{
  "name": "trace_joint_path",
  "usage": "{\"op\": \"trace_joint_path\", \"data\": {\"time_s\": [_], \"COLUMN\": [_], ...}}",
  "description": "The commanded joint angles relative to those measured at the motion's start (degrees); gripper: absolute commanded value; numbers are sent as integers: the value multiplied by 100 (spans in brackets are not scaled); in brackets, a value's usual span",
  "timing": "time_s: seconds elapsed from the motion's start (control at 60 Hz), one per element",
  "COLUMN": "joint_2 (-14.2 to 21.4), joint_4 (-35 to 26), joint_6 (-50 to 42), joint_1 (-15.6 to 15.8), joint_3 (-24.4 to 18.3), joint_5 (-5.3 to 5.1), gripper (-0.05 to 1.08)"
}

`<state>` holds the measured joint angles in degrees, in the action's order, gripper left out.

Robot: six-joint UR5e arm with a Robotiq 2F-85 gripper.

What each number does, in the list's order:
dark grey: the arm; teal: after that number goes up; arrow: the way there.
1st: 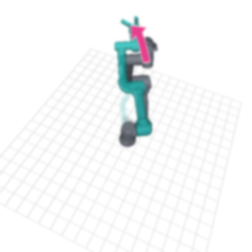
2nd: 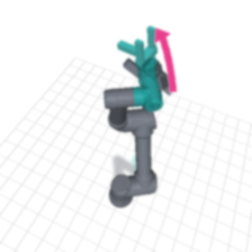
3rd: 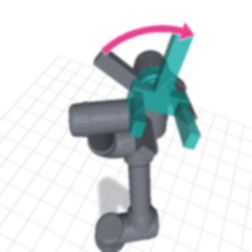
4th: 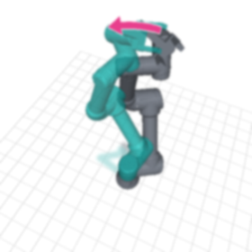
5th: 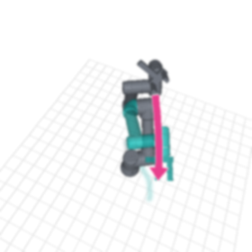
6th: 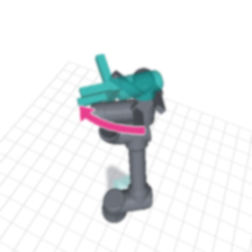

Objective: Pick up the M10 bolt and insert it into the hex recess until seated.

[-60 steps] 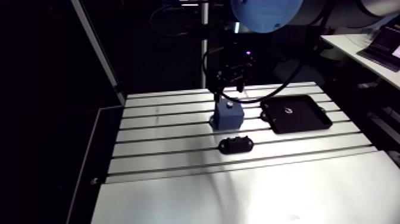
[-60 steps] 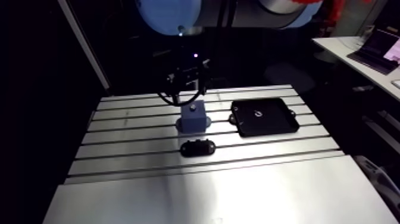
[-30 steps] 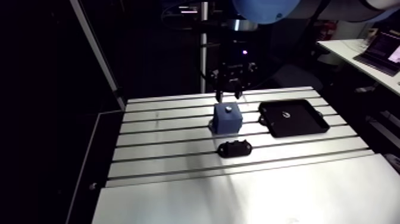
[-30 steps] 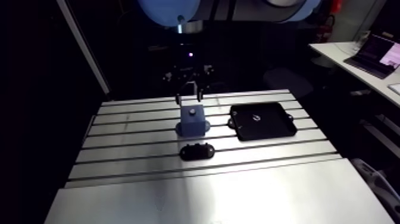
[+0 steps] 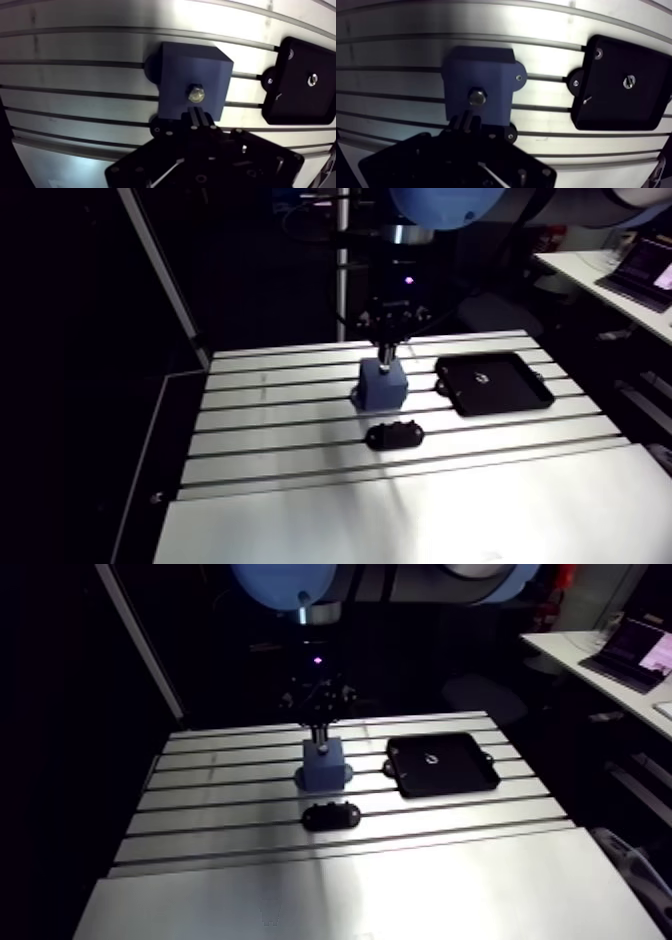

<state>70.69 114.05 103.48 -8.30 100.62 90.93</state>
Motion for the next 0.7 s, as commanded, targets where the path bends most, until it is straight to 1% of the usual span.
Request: {"op": "trace_joint_path", "data": {"time_s": [0.017, 0.183, 0.35, 0.6, 0.65, 0.7], "joint_2": [27, 45, 46, 45, 45, 44], "joint_4": [17, 73, 335, 402, 490, 621], "joint_6": [-43, -142, -166, -166, -166, -166], "joint_1": [21, 30, 30, 30, 30, 30], "joint_3": [66, 137, 268, 364, 384, 416], "joint_5": [8, 17, 17, 17, 9, 24], "gripper": [103, 104, 105, 106, 106, 106]}}
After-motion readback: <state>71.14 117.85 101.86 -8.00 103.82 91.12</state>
